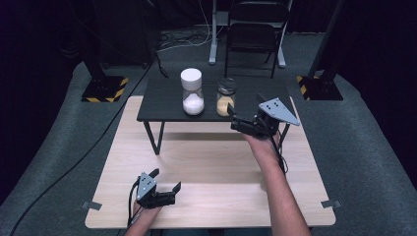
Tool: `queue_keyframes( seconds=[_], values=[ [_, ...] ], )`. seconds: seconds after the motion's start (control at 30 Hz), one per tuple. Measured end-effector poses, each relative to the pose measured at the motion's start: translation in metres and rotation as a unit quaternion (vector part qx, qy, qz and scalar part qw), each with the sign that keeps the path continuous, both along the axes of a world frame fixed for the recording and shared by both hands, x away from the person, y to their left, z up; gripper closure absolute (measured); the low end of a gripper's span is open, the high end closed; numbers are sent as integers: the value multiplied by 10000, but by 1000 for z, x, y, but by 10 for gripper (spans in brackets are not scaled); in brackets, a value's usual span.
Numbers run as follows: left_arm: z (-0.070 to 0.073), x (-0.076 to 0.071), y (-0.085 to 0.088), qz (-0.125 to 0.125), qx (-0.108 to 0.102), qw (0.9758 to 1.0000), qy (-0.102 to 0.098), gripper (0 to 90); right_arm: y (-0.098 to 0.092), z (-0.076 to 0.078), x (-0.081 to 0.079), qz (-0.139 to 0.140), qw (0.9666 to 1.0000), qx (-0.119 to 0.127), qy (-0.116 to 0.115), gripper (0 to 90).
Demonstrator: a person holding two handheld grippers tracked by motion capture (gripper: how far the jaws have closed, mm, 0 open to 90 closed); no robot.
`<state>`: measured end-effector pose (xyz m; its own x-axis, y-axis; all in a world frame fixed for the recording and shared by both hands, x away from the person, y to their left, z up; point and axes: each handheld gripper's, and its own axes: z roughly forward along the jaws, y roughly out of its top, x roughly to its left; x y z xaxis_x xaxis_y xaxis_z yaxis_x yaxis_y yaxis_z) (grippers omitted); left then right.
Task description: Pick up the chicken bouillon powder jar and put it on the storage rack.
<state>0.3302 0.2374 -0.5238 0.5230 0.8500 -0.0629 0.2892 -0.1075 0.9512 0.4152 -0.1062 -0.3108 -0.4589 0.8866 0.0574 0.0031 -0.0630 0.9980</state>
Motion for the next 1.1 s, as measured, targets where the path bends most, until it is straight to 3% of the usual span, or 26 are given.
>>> queue_keyframes(
  seconds=[0.57,1.1],
  values=[
    [0,0,0,21,13,10000,9,4,-31,-20,-33,-14,10000,-4,74,0],
    [0,0,-1,27,47,10000,6,5,-52,-39,-49,-154,9997,106,180,0]
  ],
)
